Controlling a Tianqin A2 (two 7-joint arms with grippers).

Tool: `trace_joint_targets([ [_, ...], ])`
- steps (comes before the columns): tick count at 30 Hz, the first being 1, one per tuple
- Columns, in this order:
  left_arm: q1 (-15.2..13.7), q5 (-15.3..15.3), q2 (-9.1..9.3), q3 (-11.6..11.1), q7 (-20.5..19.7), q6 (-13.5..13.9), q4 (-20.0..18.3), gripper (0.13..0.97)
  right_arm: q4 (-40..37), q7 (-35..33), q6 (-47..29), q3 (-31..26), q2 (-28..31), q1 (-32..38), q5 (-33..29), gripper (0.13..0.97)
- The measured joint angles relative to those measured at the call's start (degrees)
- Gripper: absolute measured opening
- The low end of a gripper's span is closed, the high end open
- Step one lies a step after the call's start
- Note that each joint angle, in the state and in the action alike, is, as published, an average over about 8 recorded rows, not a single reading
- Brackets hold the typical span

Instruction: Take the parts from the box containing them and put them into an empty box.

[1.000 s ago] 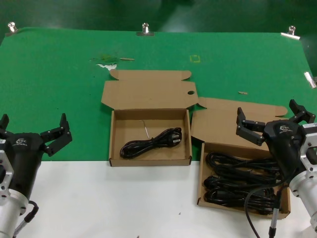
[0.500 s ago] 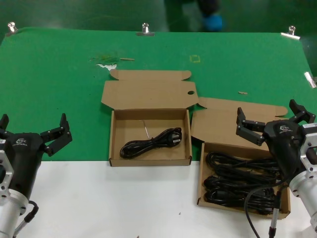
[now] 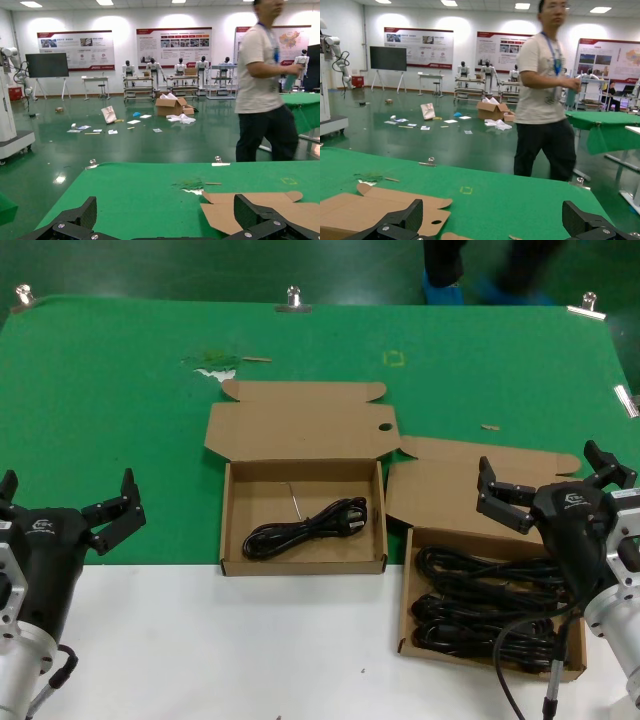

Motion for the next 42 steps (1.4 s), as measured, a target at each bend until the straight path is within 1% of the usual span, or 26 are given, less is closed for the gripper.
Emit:
trace_joint_targets([
  [42, 0.0, 0.0, 0.0, 0.0, 0.0, 0.0, 0.0, 0.966, 0.0, 0.0, 0.0, 0.0, 0.0, 0.0, 0.0, 0.966],
])
